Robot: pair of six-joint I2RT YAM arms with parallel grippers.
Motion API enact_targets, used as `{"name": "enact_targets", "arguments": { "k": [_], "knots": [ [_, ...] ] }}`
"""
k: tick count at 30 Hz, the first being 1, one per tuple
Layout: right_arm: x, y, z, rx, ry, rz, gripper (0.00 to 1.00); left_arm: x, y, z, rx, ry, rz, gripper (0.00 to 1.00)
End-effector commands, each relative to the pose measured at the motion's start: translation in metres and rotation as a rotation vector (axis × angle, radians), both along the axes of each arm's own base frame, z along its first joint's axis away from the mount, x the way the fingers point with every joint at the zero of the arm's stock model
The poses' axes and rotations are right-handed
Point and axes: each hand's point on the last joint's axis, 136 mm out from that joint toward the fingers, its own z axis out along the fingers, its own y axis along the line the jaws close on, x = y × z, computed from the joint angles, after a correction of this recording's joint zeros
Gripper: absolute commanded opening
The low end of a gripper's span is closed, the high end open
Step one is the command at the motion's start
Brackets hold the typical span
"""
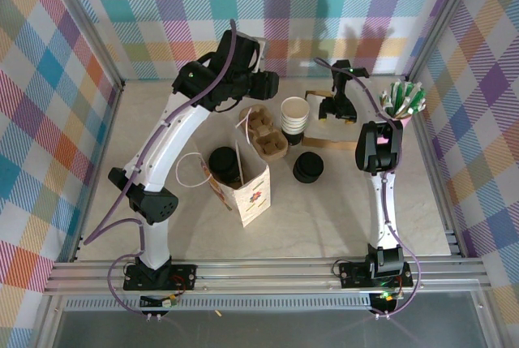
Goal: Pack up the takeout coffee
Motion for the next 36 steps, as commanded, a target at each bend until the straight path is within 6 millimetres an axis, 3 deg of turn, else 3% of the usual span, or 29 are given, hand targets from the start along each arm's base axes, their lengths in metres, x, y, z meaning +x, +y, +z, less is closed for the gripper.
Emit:
{"name": "enact_targets", "arguments": {
  "k": [1, 3, 5, 9, 12, 15, 17, 19, 25, 30, 36],
  "knots": [
    [-0.009, -0.003, -0.012, -0.039, 0.055, 0.003, 0.79, -0.007, 0.016, 0.019, -0.003, -0.040, 0.014, 0.58],
    [-0.014, -0.001, -0.021, -0.024, 0.086, -0.001, 0.73, -0.007, 0.016, 0.021, -0.002, -0.046, 0.011, 0.58],
    [-0.017, 0.002, -0.024, -0.003, 0.101, -0.005, 0.59, -0.008, 0.017, 0.021, 0.003, -0.048, 0.013, 0.58],
    [-0.015, 0.006, -0.018, 0.021, 0.078, -0.009, 0.29, -0.009, 0.018, 0.020, 0.010, -0.044, 0.009, 0.58],
    [-0.010, 0.007, -0.009, 0.026, 0.050, -0.003, 0.18, -0.010, 0.019, 0.020, 0.014, -0.044, 0.008, 0.58],
    [-0.007, 0.006, 0.003, 0.018, 0.025, 0.002, 0.21, -0.011, 0.020, 0.020, 0.009, -0.044, 0.011, 0.58],
    [-0.006, 0.004, 0.009, 0.007, 0.015, 0.007, 0.32, -0.011, 0.020, 0.021, 0.004, -0.046, 0.015, 0.58],
    [-0.005, 0.002, 0.015, -0.003, 0.007, 0.012, 0.35, -0.012, 0.021, 0.020, 0.000, -0.045, 0.016, 0.58],
    [-0.005, 0.004, 0.018, 0.005, 0.004, 0.028, 0.14, -0.015, 0.023, 0.019, -0.010, -0.041, 0.024, 0.58],
    [-0.004, 0.004, 0.025, 0.009, -0.013, 0.016, 0.17, -0.015, 0.024, 0.023, -0.014, -0.048, 0.027, 0.58],
    [0.000, 0.004, 0.047, 0.006, -0.062, 0.029, 0.13, -0.015, 0.024, 0.024, -0.023, -0.048, 0.032, 0.58]
  ]
}}
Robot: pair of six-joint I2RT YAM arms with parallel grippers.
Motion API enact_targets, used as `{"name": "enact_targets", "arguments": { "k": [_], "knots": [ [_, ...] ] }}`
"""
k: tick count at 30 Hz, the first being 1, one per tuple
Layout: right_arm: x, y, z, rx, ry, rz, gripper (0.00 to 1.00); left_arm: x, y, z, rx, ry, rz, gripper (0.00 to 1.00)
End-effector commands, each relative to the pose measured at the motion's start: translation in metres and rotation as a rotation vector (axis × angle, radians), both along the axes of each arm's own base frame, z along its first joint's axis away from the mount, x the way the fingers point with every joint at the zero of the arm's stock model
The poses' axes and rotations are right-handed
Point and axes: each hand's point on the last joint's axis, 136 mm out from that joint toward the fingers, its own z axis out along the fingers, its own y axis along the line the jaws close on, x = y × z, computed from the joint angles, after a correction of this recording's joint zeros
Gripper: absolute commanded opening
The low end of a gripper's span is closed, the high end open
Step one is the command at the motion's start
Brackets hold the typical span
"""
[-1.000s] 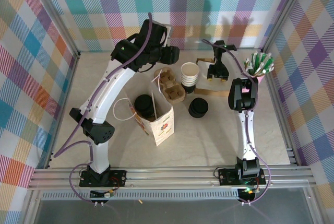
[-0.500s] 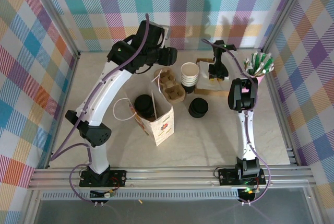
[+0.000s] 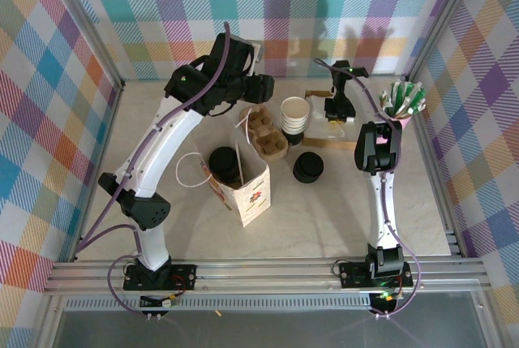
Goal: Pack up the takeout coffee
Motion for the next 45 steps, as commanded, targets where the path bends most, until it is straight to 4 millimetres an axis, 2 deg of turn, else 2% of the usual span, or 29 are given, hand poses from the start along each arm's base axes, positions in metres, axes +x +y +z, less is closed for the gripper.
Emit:
{"name": "enact_targets", "arguments": {
  "k": [1, 10, 12, 18, 22, 27, 31, 35, 38, 40, 45],
  "knots": [
    [0.003, 0.002, 0.048, 0.006, -0.085, 0.015, 0.11, -0.002, 0.012, 0.021, -0.035, -0.046, 0.033, 0.58],
    [0.005, 0.004, 0.075, 0.027, -0.142, 0.017, 0.00, -0.002, 0.011, 0.023, -0.068, -0.040, 0.049, 0.58],
    [0.007, 0.007, 0.088, 0.050, -0.174, 0.012, 0.00, -0.002, 0.012, 0.027, -0.080, -0.044, 0.055, 0.58],
    [0.010, 0.014, 0.151, 0.121, -0.324, -0.001, 0.00, -0.002, 0.012, 0.040, -0.137, -0.072, 0.073, 0.58],
    [0.005, 0.023, 0.208, 0.205, -0.451, 0.000, 0.00, -0.004, 0.005, 0.055, -0.235, -0.082, 0.066, 0.60],
    [-0.008, 0.055, 0.308, 0.430, -0.697, 0.052, 0.00, -0.016, -0.025, 0.078, -0.509, -0.050, -0.024, 0.62],
    [-0.034, 0.082, 0.392, 0.593, -0.916, 0.136, 0.00, -0.032, -0.049, 0.104, -0.804, -0.055, -0.139, 0.66],
    [-0.074, 0.110, 0.463, 0.722, -1.111, 0.255, 0.00, -0.044, -0.058, 0.119, -0.995, -0.086, -0.200, 0.71],
    [-0.105, 0.131, 0.507, 0.826, -1.248, 0.345, 0.00, -0.055, -0.070, 0.130, -1.048, -0.100, -0.269, 0.73],
    [-0.123, 0.142, 0.528, 0.920, -1.309, 0.384, 0.00, -0.065, -0.079, 0.140, -1.074, -0.125, -0.332, 0.76],
    [-0.161, 0.155, 0.563, 1.150, -1.415, 0.417, 0.00, -0.087, -0.088, 0.171, -1.177, -0.235, -0.458, 0.82]
  ]
}}
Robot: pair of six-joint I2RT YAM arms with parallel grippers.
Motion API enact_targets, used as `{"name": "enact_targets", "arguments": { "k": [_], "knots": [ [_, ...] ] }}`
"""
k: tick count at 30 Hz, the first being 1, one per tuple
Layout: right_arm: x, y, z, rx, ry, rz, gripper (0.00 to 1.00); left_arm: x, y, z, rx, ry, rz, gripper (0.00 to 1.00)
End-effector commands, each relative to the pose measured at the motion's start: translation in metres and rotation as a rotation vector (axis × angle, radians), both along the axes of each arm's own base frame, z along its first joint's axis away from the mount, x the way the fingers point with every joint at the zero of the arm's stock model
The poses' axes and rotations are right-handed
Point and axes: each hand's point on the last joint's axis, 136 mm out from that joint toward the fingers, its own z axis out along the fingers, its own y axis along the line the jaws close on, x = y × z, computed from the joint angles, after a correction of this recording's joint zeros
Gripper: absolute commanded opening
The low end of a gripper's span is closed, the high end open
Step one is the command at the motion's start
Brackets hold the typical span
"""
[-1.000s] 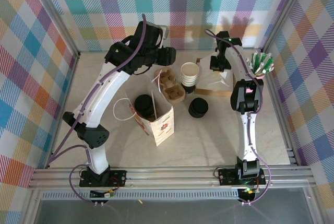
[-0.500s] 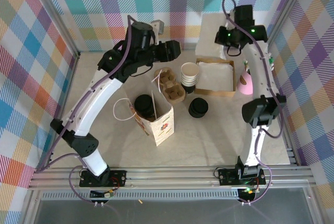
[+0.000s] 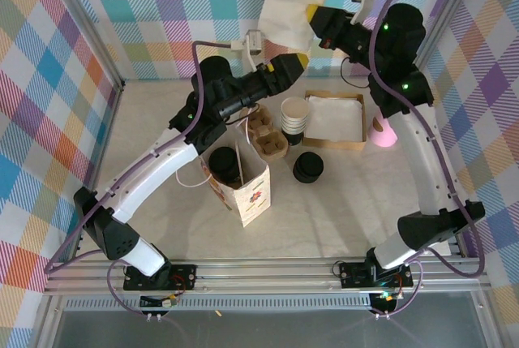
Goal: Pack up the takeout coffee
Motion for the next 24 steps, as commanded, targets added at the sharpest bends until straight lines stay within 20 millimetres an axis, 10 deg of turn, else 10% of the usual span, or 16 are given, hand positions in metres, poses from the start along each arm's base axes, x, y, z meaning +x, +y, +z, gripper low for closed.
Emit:
{"name": "enact_targets", "arguments": {
  "k": [1, 24],
  "knots": [
    [-0.031, 0.005, 0.049, 0.183, -0.156, 0.102, 0.00, -0.027, 0.003, 0.051, -0.180, -0.175, -0.070, 0.82],
    [-0.085, -0.008, 0.082, 0.471, -0.189, 0.221, 0.00, -0.041, 0.036, 0.089, -0.430, -0.384, 0.102, 0.80]
  ]
}}
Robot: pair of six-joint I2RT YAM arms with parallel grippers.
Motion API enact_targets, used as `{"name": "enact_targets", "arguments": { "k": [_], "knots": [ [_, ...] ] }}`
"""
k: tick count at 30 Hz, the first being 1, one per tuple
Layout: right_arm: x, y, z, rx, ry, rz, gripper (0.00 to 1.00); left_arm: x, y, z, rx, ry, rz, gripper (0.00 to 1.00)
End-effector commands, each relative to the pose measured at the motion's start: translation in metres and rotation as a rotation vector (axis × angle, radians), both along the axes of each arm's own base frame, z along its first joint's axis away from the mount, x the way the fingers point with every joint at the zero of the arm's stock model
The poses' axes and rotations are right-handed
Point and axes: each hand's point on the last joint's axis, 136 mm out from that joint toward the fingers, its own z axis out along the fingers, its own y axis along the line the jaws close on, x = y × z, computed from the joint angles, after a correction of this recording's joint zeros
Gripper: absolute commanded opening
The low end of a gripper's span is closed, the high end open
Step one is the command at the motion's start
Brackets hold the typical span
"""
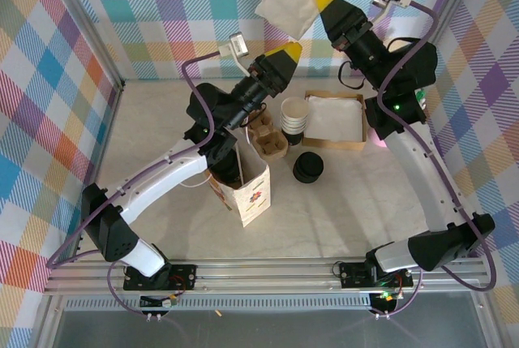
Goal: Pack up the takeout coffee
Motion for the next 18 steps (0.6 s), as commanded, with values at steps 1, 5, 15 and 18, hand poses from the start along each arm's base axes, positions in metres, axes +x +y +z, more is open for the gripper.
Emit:
{"name": "enact_targets", "arguments": {
  "k": [1, 5, 15, 18],
  "knots": [
    [-0.017, -0.005, 0.014, 0.048, -0.034, 0.018, 0.00, -0.022, 0.016, 0.039, -0.100, -0.130, 0.014, 0.80],
    [-0.021, -0.002, 0.012, 0.058, -0.021, 0.041, 0.00, -0.026, 0.013, 0.042, -0.091, -0.161, 0.022, 0.81],
    [-0.034, 0.003, 0.008, 0.065, 0.015, 0.100, 0.00, -0.023, 0.022, 0.049, -0.126, -0.177, 0.088, 0.75],
    [-0.037, 0.003, 0.005, 0.062, 0.021, 0.101, 0.00, -0.025, 0.029, 0.050, -0.141, -0.177, 0.113, 0.62]
  ]
}}
